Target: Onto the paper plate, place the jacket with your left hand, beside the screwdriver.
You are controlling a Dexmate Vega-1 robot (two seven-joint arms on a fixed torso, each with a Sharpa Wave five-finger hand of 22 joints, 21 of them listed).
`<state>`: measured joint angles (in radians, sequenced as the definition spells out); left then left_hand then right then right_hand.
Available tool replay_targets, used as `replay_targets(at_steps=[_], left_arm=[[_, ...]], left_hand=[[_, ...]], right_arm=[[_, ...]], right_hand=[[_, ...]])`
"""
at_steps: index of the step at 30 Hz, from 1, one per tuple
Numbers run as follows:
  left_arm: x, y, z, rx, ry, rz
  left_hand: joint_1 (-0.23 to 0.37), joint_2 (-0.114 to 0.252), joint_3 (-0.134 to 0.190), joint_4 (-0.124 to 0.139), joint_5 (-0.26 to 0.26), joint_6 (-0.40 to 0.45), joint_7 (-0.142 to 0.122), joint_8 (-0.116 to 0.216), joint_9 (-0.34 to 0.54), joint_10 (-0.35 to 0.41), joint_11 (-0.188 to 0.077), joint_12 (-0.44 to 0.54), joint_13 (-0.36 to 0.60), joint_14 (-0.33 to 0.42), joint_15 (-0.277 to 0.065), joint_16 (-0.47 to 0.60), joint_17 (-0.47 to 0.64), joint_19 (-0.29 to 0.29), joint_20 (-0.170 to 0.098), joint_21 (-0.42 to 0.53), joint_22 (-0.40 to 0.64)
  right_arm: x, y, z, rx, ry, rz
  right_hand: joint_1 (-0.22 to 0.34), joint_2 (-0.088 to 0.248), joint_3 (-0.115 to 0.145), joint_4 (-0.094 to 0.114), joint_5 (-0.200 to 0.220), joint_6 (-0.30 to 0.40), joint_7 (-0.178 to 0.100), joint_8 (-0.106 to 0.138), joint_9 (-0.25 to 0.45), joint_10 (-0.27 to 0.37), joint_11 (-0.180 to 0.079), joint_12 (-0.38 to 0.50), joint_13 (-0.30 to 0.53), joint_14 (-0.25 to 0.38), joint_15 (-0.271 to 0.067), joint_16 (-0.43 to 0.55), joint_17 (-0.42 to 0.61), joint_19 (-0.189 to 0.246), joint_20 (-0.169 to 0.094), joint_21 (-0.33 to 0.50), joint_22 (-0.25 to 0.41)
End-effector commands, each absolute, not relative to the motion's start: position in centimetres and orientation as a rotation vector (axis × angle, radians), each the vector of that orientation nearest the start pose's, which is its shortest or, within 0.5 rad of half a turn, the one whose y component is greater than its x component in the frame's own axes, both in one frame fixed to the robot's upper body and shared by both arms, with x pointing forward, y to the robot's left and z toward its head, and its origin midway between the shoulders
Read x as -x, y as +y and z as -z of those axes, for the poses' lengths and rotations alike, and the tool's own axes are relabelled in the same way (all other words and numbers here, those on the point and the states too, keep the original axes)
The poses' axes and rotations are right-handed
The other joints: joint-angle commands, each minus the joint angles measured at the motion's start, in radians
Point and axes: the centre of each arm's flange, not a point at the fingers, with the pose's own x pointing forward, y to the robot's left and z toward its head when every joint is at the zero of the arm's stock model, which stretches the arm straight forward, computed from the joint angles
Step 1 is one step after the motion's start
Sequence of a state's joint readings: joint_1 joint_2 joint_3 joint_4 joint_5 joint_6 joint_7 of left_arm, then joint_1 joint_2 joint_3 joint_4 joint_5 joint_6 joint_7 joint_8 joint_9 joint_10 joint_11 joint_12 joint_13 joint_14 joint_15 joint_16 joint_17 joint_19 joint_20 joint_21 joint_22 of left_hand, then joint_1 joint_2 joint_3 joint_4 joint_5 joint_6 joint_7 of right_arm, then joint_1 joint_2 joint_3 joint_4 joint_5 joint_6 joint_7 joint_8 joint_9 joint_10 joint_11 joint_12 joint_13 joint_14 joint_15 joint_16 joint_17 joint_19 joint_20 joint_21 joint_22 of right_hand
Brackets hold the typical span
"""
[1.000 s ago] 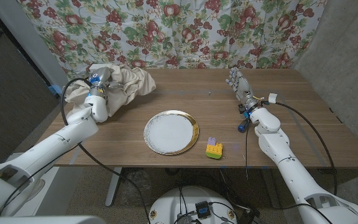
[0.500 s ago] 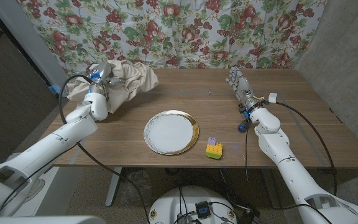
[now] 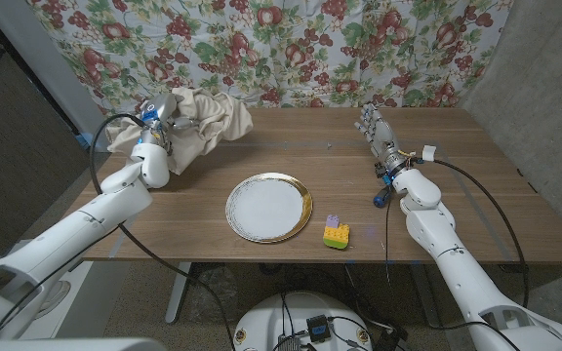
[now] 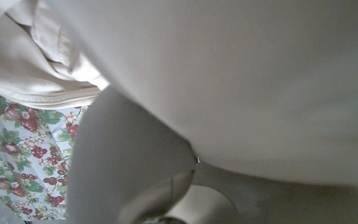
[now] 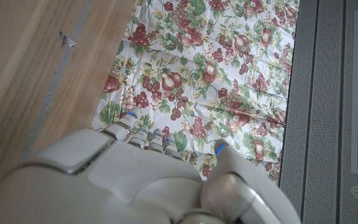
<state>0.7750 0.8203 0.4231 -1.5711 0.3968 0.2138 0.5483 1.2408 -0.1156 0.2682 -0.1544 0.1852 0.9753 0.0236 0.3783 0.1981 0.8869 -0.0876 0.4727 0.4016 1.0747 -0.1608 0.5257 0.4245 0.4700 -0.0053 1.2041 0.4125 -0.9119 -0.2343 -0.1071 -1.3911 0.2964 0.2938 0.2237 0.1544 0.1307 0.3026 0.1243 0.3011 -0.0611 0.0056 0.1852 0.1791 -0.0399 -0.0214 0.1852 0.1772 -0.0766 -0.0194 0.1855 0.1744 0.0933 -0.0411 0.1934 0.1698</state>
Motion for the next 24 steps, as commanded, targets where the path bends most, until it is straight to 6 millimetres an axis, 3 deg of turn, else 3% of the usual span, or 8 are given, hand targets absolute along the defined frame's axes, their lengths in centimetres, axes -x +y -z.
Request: replay_targets(at_steps=[1,24], left_arm=[[-58.1,36.9,-9.3,-1.099,-0.809,-0.644],[-56.4,35.3,-11.5,-1.1,-0.889,-0.614]], left_hand=[[0.242,0.238,-0.001,0.004,0.005,0.006,0.0,-0.005,0.005,0.01,-0.003,-0.003,0.007,0.031,-0.075,-0.001,0.007,-0.005,0.0,0.008,-0.003],[0.241,0.236,-0.001,0.004,0.004,0.014,-0.001,-0.013,0.006,0.014,-0.003,-0.012,0.021,0.033,-0.075,-0.006,0.022,-0.013,-0.003,0.025,-0.02]], right_arm=[[-62.3,-24.9,0.2,0.043,-0.761,-0.283],[-61.9,-25.0,0.3,0.035,-0.771,-0.284]], right_hand=[[0.006,0.007,0.006,0.002,-0.004,0.001,-0.001,0.004,0.003,0.002,0.004,0.001,0.003,0.0,0.001,0.0,0.002,0.009,-0.027,0.002,0.003],[0.005,0.006,0.007,0.002,-0.004,0.001,-0.002,0.004,0.003,0.002,0.003,0.001,0.003,0.001,0.0,0.001,0.002,0.01,-0.028,0.002,0.003]])
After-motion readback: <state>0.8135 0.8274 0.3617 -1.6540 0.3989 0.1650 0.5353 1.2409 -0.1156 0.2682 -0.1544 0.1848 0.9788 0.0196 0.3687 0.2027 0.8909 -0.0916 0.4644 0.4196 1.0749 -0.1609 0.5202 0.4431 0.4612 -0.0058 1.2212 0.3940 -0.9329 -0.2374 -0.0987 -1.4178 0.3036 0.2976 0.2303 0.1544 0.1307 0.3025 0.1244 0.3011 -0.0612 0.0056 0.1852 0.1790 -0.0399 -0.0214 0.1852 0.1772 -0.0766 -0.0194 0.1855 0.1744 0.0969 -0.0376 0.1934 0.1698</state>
